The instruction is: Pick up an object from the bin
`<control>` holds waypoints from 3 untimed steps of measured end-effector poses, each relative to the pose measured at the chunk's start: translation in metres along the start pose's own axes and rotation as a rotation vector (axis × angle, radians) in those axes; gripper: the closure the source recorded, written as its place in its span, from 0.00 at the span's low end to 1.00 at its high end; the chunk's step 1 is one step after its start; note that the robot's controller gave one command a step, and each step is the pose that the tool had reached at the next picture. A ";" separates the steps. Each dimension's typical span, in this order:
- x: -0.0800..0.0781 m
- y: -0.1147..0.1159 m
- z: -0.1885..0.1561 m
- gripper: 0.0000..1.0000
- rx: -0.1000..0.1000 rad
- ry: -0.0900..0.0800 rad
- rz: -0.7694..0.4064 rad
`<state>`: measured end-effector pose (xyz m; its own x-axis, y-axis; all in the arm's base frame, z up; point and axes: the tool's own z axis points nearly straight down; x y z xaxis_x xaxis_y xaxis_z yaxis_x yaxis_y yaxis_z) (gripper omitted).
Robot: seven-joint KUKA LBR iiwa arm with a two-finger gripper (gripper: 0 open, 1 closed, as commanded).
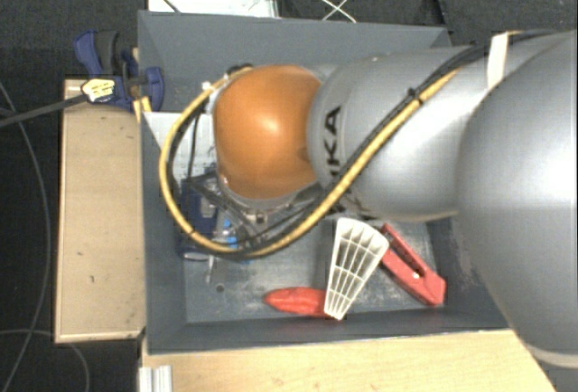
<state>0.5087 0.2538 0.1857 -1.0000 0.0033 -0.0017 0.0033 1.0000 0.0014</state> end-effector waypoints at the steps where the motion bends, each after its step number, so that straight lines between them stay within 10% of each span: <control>1: -0.072 -0.058 0.117 0.00 0.002 0.003 -0.091; 3: -0.061 -0.070 0.115 0.00 0.000 0.004 -0.064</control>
Offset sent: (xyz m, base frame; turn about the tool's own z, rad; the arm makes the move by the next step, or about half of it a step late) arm 0.0742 -0.0621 -0.1157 0.0055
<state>0.5692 0.1842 0.0707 -0.9982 -0.0602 0.0027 -0.0602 0.9982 0.0011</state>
